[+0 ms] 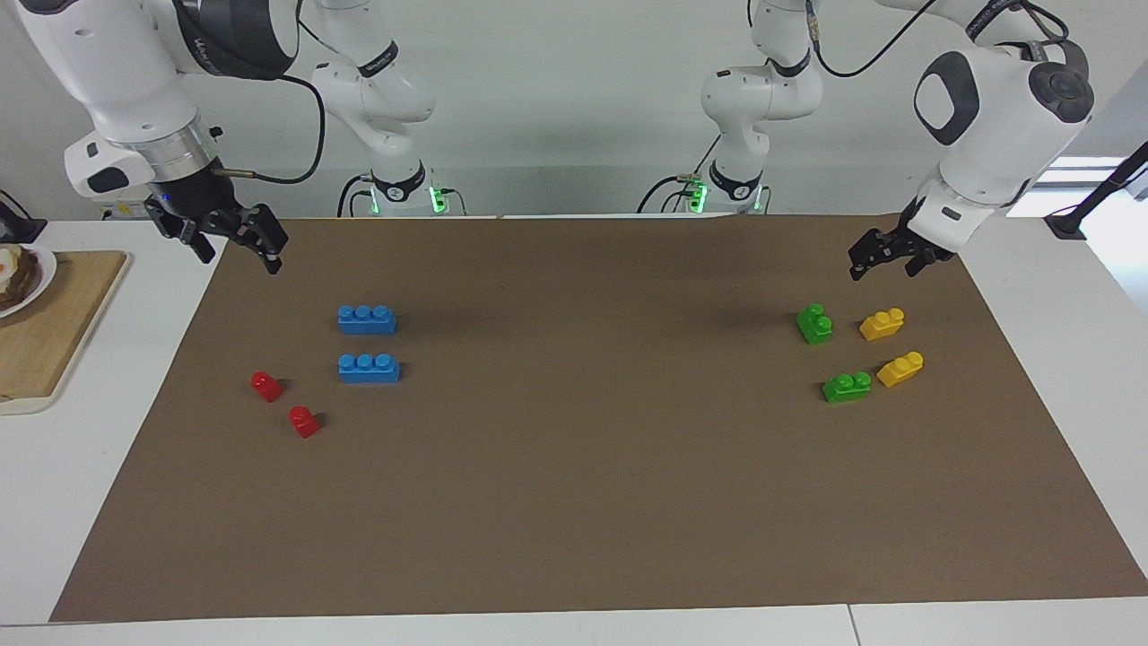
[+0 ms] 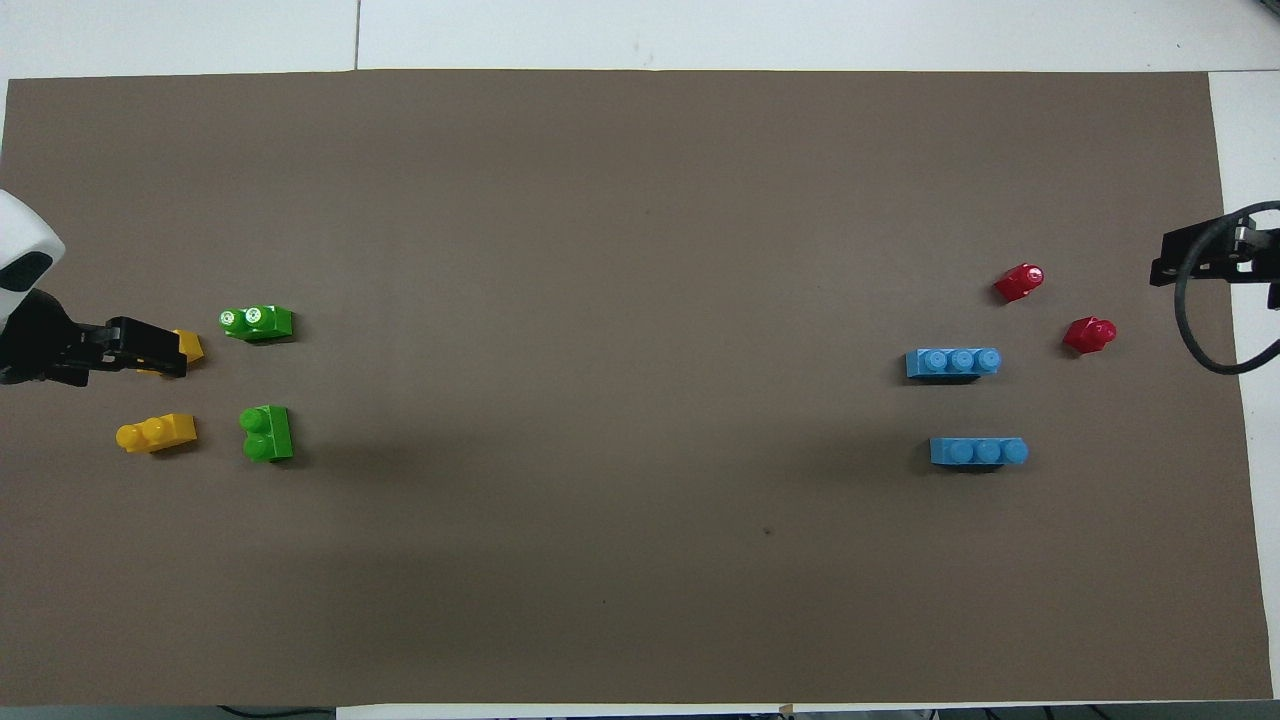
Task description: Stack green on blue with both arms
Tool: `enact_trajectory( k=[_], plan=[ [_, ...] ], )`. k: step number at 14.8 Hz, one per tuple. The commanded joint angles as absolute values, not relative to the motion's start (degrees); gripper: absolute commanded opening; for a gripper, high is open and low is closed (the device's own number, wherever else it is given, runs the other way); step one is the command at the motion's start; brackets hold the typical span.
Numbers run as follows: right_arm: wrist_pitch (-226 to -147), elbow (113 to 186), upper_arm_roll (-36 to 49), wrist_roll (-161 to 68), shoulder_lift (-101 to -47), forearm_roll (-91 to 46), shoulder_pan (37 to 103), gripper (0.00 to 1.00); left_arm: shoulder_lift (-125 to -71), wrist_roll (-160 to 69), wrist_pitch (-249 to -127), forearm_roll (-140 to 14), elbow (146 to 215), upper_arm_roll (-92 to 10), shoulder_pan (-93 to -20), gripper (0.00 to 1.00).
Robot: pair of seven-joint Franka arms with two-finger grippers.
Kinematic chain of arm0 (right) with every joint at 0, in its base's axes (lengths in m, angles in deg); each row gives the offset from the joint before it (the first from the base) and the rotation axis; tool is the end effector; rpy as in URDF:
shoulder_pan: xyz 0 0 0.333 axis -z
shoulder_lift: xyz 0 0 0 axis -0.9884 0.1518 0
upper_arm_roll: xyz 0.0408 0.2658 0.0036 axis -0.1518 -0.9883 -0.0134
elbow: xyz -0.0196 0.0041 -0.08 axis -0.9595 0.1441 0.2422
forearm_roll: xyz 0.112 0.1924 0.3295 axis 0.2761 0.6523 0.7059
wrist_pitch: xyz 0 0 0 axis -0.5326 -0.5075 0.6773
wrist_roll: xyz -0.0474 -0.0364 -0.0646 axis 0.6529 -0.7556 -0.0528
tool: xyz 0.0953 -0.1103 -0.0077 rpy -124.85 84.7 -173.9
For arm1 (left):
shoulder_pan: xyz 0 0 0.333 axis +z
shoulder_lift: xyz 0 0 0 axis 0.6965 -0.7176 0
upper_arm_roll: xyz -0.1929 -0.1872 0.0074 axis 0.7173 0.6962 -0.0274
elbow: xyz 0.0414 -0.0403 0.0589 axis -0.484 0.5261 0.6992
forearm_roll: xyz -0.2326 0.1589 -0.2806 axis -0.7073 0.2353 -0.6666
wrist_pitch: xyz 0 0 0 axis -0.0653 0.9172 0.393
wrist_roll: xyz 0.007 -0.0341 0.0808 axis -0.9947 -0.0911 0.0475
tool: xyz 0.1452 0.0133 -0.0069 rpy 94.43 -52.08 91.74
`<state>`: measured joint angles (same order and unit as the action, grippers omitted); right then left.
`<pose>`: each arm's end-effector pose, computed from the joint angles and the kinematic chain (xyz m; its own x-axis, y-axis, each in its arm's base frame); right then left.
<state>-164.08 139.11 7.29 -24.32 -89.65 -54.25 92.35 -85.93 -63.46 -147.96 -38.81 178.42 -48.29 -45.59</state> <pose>0.5637 -0.0457 0.5227 0.9489 -0.3136 0.0352 -0.3143 -0.9492 0.0148 0.5387 0.0213 0.4300 0.9939 0.0018 -0.1101 0.0043 -0.9997 0.0228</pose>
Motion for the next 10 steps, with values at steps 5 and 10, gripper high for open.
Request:
enact_trajectory(
  k=[5,10],
  plan=[
    [-165.0,144.6,7.0,14.6,-89.9,-47.7,93.5,0.99,-83.2,-64.6,-152.8,-38.4,186.5,-47.9,-44.8,1.0],
    [-165.8,144.6,7.0,24.5,-82.9,-41.2,97.5,0.99,-79.6,-63.7,-158.8,-38.5,195.6,-47.8,-45.4,1.0]
  ],
)
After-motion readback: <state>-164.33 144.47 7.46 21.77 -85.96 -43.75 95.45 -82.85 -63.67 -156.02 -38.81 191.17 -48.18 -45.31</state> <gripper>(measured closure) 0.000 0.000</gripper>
